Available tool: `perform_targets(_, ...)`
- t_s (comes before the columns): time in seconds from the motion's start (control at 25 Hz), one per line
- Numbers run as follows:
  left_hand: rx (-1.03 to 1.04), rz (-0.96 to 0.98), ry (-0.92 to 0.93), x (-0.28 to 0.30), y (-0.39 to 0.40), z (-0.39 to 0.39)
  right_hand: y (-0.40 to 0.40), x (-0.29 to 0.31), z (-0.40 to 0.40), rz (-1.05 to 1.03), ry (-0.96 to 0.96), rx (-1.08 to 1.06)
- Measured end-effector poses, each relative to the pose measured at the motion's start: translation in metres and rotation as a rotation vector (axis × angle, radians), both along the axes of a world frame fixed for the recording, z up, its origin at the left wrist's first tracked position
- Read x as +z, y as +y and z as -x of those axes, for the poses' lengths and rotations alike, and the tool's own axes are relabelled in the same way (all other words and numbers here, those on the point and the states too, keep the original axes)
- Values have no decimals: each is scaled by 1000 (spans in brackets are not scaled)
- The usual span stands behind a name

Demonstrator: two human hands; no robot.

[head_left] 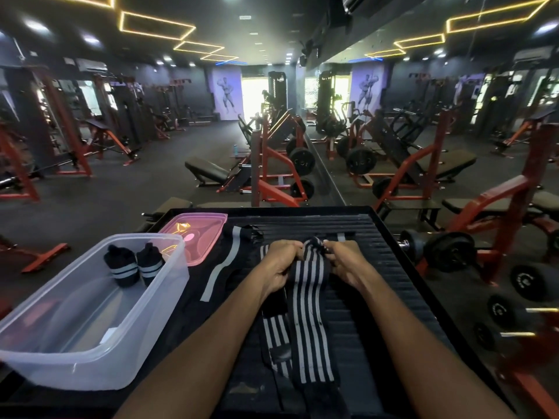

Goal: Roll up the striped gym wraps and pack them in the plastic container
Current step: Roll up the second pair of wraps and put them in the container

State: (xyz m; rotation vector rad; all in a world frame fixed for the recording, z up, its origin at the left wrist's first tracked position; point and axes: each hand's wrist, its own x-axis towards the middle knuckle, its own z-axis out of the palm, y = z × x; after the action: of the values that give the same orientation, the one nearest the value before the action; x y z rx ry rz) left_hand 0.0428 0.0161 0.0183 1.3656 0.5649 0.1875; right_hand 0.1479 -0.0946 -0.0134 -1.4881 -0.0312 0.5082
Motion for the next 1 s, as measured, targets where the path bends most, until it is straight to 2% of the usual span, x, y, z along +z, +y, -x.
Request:
perform_targets(0.08, -46, 63, 30, 5, 0, 5, 8, 1, -6, -46, -7, -48)
perform_targets(0.16, -71, 34, 101, 4, 3, 6, 13, 3, -8, -13, -22, -74)
perform_targets(0.24, -10, -178, 142, -3, 9, -1, 16, 2, -8, -42, -27, -43)
perform_targets(0.32, 147, -370, 97, -12, 14, -11, 18, -3, -6, -91, -28, 14)
perform_targets(0.36, 196, -390, 54, -15, 16, -15, 19, -4, -4, -101, -34, 37)
perform_targets(0.48, 155, -432, -84, -17, 16, -26, 19, -3, -2, -111, -89, 145)
perform_targets(0.6, 132, -534, -169, -20, 22, -29, 16, 3, -2, -30, -207, 206)
perform_targets(0.72, 72, -639, -140, -25, 30, -27, 16, -1, -6, 161, -483, 145)
perform_targets(0.8, 16, -675, -126, -27, 33, -23, 16, -6, -9, 167, -651, 174)
perform_targets(0.92, -36, -720, -144, -31, 34, -20, 16, -6, -9, 177, -711, 224)
perform_targets(1.0, -41, -635, -192, -28, 35, -16, 16, -4, -8, 189, -693, 211)
